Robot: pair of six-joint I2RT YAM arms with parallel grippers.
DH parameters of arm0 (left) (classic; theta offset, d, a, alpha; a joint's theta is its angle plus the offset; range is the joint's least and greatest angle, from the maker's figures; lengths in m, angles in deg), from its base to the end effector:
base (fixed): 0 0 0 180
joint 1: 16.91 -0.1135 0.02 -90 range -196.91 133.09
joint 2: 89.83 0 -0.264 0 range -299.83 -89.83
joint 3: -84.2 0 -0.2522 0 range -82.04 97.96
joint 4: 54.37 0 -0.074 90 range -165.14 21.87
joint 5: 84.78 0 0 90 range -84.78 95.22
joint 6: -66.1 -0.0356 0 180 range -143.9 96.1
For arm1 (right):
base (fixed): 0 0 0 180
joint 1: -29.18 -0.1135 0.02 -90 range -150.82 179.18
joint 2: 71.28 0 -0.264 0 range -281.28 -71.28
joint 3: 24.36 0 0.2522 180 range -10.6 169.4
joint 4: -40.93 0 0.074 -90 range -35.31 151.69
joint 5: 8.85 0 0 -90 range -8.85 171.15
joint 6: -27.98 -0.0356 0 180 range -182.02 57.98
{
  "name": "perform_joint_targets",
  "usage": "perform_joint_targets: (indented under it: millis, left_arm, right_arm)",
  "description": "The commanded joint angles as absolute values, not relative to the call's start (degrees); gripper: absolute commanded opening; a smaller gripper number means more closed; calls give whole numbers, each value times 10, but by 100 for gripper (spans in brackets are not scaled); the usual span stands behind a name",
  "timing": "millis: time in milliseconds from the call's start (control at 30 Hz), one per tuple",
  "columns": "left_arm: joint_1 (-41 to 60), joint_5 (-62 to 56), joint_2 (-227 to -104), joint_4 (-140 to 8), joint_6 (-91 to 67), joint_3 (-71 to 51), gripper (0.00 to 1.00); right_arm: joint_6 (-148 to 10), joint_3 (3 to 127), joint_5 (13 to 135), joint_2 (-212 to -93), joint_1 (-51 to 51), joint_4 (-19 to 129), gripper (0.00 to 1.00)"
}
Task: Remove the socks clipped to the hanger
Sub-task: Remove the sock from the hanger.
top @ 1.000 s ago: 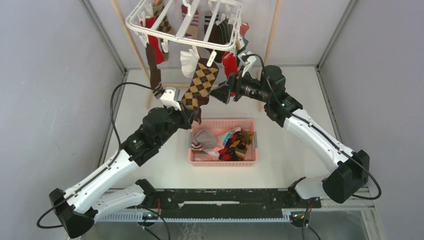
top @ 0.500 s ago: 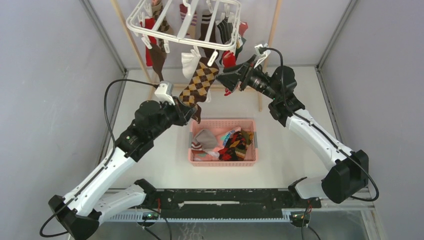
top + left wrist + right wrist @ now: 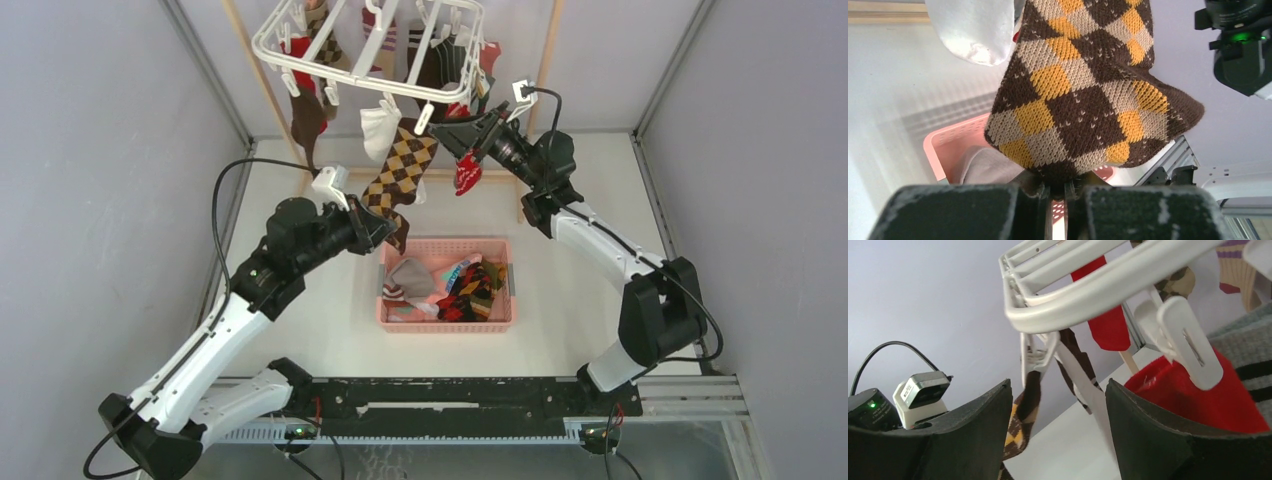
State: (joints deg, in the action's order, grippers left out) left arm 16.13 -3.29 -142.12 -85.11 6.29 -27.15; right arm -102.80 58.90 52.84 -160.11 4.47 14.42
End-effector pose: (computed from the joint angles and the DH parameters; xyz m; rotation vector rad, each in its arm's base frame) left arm 0.1701 -0.1169 0.3663 0.1580 1.9105 -0.8997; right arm 0.3236 0.1675 0.3906 -0.2847 1.3286 1.2736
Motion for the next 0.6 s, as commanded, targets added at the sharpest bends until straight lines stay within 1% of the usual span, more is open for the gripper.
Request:
perform_joint_targets:
  millis: [0,267,567]
  left_arm:
    - [150,-82,-1418,-835,80,-221,9]
    - [147,-98,-1427,-831,84,-226,9]
    - [143,-104,-1431,-831,80,-229,9]
  right_arm:
    - [-1068,617,535,-1615,53,69,76]
    - [-1122,638,525,-1655,54,1,75]
    - [-1144,667,521,-1683,47,-17,72]
